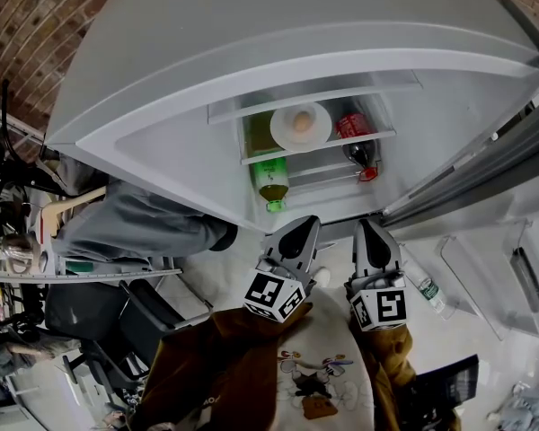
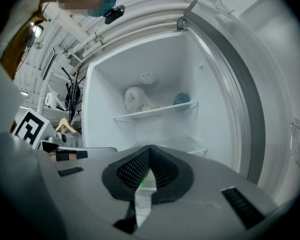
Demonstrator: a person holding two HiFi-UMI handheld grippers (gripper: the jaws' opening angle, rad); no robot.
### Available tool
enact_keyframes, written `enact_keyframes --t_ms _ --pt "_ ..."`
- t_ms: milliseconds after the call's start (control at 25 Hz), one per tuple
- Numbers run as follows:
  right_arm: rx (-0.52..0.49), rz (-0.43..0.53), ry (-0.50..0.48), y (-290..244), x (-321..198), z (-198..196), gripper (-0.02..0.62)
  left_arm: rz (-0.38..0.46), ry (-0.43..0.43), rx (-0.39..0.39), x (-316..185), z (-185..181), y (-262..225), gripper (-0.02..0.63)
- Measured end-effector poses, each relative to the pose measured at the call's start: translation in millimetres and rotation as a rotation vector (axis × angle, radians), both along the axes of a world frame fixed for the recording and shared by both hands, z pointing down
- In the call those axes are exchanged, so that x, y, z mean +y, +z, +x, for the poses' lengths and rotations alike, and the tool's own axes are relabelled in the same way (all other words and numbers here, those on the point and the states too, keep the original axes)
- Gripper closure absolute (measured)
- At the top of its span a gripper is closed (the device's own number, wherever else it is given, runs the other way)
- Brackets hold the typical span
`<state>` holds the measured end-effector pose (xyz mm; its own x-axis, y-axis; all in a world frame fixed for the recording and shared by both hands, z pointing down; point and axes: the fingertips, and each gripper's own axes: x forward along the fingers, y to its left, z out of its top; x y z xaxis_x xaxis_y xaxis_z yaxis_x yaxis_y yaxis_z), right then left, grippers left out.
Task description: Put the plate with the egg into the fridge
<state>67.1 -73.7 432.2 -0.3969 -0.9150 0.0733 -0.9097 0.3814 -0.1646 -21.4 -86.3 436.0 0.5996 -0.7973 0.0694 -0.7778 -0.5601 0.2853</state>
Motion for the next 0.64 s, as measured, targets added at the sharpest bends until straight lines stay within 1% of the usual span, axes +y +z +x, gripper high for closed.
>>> enact_keyframes --t_ms 200,640 --pt "0.001 -0.008 0.019 1.3 -0.9 6.2 0.592 -0.004 0.0 0.003 1.4 0.2 0.7 0.6" --pt "0.025 -0.005 0.018 0.9 1.1 6.9 0.592 -0.006 0.0 -0.002 2.0 -1.4 1.8 0.6"
